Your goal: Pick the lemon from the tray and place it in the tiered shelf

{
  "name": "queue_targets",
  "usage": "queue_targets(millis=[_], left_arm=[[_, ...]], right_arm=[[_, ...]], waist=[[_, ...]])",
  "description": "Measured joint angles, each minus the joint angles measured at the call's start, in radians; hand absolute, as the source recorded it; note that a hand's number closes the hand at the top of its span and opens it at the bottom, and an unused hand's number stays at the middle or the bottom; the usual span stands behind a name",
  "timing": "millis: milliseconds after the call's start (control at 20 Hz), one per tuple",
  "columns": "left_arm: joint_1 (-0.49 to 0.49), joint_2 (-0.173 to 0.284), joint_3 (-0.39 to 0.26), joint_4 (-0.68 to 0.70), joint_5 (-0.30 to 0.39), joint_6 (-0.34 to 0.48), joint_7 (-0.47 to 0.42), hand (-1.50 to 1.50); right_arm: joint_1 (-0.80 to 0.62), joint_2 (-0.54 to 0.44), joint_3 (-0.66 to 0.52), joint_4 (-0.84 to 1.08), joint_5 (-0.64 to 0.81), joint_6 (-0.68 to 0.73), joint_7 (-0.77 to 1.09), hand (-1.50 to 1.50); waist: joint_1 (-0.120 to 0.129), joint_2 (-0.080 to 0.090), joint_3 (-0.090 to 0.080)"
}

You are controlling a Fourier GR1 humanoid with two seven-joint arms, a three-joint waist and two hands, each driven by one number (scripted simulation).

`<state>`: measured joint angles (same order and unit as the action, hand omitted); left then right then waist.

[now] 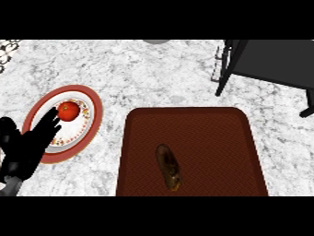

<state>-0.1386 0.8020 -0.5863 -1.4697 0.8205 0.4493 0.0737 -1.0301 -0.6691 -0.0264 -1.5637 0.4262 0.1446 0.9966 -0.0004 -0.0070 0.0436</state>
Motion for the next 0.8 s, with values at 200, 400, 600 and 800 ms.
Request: queue_targets(millis=[200,400,600,800], left_arm=[[-0.012,0.001,-0.008,0.007,0.006,0.001,-0.003,0.00],[-0.025,-0.001,-0.021,0.007,0.011,0.008,-0.003,0.00],[-0.036,-0.002,-0.030,0.019,0.018,-0.007,-0.012,0.00],[-0.041,-0.005,-0.039,0.033,0.023,-0.009,-0.023,0.00]], right_arm=[[-0.007,-0.026,-0.014,0.086,-0.024,0.041,-0.051,1.50],[-0.016,-0.047,-0.015,0.183,-0.019,0.063,-0.128,1.50],[-0.017,-0.051,-0.006,0.271,0.010,0.049,-0.212,1.50],[-0.024,-0.053,-0.012,0.349,0.030,0.027,-0.280,1.50]], waist=[[0.010,0.002,-0.001],[0.022,0.005,-0.001],[0.030,0.008,-0.001],[0.030,0.007,0.000]])
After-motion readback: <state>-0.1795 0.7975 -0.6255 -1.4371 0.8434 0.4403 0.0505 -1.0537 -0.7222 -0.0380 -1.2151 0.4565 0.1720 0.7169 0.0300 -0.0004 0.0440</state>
